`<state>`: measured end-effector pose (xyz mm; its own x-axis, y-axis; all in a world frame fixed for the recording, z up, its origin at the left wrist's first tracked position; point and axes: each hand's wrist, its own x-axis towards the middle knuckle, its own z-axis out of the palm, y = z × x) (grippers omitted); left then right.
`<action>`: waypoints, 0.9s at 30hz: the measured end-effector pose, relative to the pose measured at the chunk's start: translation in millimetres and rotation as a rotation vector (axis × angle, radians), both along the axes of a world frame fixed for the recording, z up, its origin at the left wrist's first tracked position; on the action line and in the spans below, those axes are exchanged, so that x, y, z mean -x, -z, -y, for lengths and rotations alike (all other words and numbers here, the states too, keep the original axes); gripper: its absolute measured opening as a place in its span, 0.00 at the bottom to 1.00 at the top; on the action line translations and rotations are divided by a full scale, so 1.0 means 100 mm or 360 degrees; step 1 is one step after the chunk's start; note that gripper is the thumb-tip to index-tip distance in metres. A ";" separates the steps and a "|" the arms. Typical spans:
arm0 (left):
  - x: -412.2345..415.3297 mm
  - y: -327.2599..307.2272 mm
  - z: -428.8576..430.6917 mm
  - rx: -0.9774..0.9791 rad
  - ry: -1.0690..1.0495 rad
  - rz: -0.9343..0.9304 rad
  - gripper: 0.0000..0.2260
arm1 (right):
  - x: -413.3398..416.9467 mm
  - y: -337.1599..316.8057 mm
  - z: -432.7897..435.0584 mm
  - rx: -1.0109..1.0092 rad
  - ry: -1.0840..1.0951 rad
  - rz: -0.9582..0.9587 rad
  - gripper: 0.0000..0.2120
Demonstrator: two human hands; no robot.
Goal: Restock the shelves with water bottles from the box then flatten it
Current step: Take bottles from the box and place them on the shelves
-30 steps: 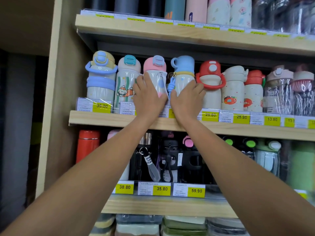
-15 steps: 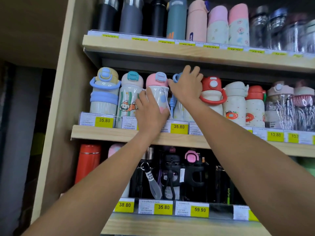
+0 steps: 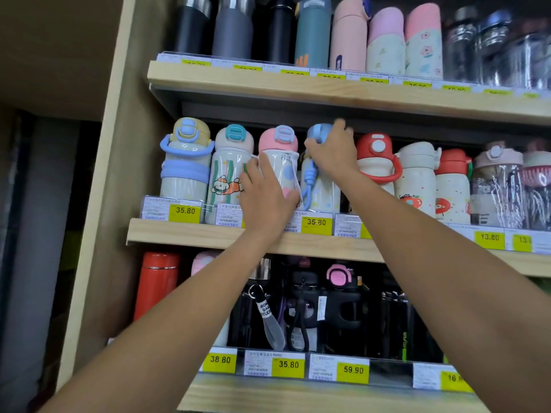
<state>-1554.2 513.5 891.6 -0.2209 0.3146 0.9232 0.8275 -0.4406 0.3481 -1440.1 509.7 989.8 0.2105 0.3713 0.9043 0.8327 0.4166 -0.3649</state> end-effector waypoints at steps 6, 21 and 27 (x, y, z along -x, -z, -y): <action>0.00 0.00 -0.01 0.0009 0.0005 -0.0008 0.37 | -0.06 0.01 0.01 0.0083 -0.0214 -0.0061 0.23; 0.00 -0.04 0.06 0.0038 0.0044 -0.0019 0.36 | 0.05 0.23 0.01 0.0042 0.0044 -0.0224 0.28; -0.02 -0.02 0.04 0.0060 0.0045 -0.0002 0.35 | 0.03 0.37 -0.05 0.0007 0.0039 -0.0161 0.29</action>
